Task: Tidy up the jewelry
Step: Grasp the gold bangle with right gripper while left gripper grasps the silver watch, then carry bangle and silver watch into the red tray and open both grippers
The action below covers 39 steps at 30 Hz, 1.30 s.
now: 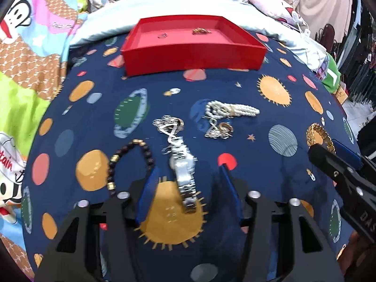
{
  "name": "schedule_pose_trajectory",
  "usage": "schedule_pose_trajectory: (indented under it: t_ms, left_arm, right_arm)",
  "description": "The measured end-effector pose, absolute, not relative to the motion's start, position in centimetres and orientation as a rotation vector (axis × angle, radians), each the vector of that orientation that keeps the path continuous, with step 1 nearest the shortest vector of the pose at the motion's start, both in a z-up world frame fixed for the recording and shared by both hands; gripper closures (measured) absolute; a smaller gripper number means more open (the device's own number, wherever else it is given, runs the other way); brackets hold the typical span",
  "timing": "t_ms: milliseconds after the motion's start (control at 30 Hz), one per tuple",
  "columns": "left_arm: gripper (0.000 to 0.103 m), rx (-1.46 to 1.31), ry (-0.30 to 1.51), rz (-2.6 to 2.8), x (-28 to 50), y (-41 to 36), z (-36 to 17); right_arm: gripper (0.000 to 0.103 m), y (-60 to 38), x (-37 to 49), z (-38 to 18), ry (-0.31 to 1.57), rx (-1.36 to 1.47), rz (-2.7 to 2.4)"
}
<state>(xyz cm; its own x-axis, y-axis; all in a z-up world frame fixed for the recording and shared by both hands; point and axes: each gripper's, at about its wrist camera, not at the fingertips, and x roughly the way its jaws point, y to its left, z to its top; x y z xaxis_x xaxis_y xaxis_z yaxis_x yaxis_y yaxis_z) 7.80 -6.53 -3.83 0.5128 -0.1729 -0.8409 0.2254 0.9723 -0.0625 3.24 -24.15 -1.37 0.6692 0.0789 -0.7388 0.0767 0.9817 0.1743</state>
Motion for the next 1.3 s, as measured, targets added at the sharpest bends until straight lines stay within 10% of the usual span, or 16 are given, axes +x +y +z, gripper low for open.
schedule_pose_trajectory:
  t_ms: [300, 1300]
  left_arm:
    - [0.087, 0.02, 1.03, -0.235, 8.1, -6.4, -4.4]
    - [0.093, -0.095, 0.897, -0.353, 7.4, -4.2, 3.9]
  right_arm:
    - [0.045, -24.6, 3.0, -1.2, 0.831, 0.217, 0.003]
    - [0.045, -22.2, 3.5, 2.4, 0.771, 0.187, 0.092]
